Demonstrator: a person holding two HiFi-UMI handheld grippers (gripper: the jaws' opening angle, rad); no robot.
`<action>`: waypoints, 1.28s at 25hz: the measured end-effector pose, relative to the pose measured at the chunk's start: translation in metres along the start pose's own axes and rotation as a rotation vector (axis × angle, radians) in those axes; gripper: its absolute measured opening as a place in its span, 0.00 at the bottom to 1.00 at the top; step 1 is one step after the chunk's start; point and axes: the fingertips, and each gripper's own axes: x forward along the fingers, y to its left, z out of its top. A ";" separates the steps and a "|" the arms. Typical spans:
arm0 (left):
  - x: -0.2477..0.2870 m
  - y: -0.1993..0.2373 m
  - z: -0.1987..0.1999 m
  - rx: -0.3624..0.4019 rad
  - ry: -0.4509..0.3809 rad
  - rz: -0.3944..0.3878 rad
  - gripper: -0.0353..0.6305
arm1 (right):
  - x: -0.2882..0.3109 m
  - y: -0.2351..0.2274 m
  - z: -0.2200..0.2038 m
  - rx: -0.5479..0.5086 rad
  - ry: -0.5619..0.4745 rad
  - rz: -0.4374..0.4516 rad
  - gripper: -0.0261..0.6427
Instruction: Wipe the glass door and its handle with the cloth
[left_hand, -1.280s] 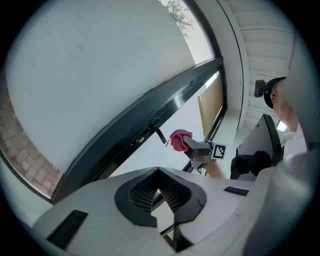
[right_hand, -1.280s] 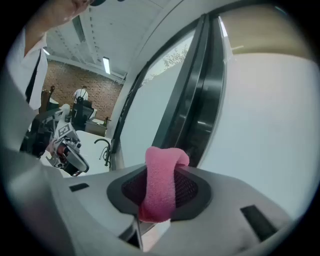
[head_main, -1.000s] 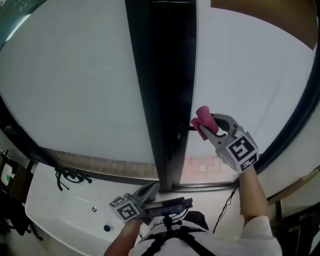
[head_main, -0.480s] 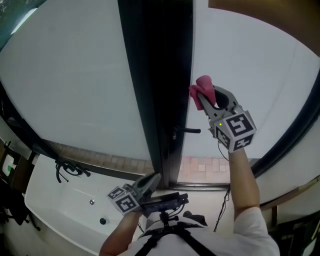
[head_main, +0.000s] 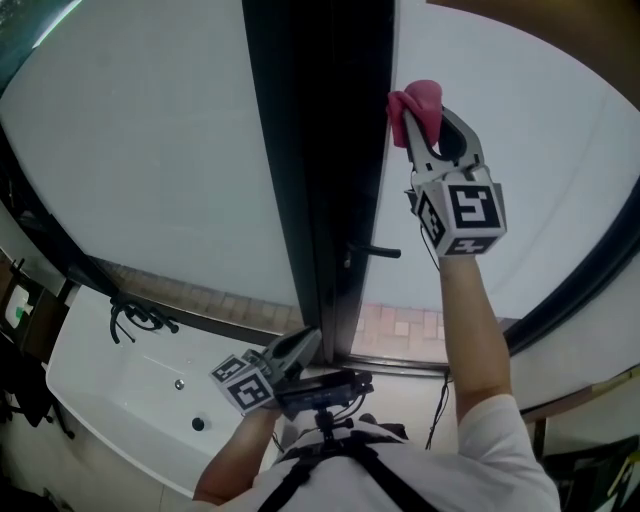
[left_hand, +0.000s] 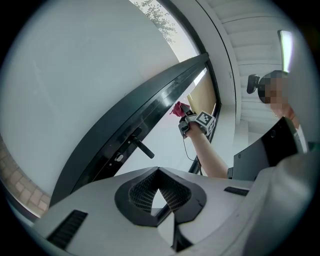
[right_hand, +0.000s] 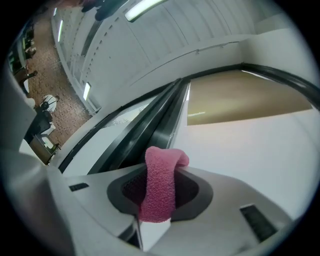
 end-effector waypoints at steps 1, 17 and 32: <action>0.000 -0.001 0.002 0.005 -0.005 0.000 0.04 | 0.003 0.002 0.007 -0.038 -0.011 0.008 0.20; -0.002 0.000 0.025 0.065 -0.053 0.032 0.04 | 0.058 0.020 0.087 -0.598 -0.146 0.149 0.20; -0.004 0.011 0.025 0.084 -0.062 0.096 0.04 | 0.081 0.055 0.049 -0.739 -0.113 0.238 0.19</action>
